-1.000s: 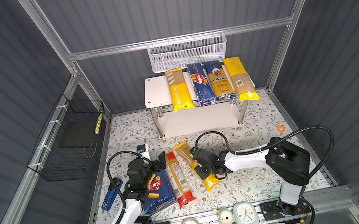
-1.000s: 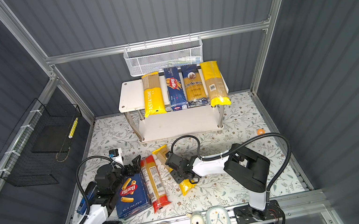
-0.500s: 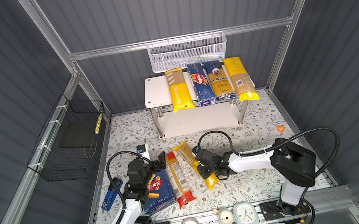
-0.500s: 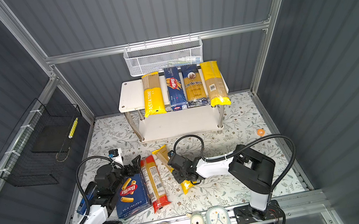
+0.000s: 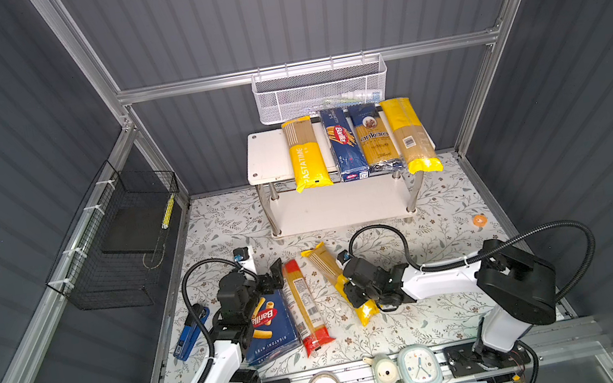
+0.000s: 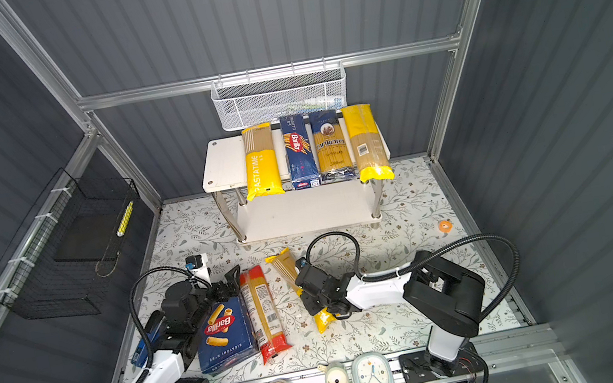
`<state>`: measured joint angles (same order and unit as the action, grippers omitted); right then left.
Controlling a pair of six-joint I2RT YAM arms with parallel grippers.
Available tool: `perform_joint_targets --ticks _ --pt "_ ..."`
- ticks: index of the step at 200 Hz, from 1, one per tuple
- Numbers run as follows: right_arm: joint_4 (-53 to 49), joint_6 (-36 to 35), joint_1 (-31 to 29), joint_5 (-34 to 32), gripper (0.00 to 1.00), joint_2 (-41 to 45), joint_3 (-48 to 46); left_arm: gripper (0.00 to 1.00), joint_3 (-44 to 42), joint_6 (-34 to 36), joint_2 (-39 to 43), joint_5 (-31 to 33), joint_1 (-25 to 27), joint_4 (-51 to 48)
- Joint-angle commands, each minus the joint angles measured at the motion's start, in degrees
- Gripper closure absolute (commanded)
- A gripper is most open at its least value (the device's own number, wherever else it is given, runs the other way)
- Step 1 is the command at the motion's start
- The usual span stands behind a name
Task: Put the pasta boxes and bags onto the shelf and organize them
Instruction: 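Raise the yellow Pastatime bag upright with the right gripper, then carry the upright Pastatime bag with the right gripper toward the lower shelf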
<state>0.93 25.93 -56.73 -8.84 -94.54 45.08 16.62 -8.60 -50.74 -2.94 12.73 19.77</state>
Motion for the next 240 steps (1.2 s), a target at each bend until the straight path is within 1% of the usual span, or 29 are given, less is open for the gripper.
perform_joint_targets --ticks 1,55,82,120,142,158,179,203,240 --pt "0.83 0.92 0.29 -1.60 0.73 1.50 -0.78 0.00 -0.36 0.36 0.46 0.08 0.34 1.15" --pt "1.41 1.72 0.52 -2.57 0.77 7.82 -2.34 0.00 -0.63 0.15 0.88 0.63 0.33 1.14" --pt "1.28 2.14 0.83 -2.80 0.80 9.40 -2.92 0.00 -0.18 0.12 0.15 1.07 0.28 1.06" --pt "0.41 2.39 1.08 -4.50 0.82 13.26 -4.46 0.00 0.07 0.72 -0.41 -0.72 0.30 1.21" --pt "-3.64 3.93 1.37 -4.65 0.83 17.09 -4.34 0.01 -0.02 1.66 -0.59 -3.34 0.29 1.72" --pt "-4.50 4.94 1.36 -5.02 0.87 20.62 -5.70 0.00 0.36 1.48 -1.21 -2.66 0.32 1.51" --pt "-8.26 5.77 2.38 -5.18 0.86 23.52 -5.46 0.00 1.25 1.77 -2.53 -3.29 0.28 1.14" --pt "-11.31 4.99 3.31 -6.37 0.85 25.57 -5.06 0.00 1.30 2.01 -2.50 -3.93 0.28 1.15" --pt "-14.10 3.92 6.55 -5.84 0.85 29.04 -4.82 0.00 0.21 2.18 -0.40 -4.43 0.28 1.15"
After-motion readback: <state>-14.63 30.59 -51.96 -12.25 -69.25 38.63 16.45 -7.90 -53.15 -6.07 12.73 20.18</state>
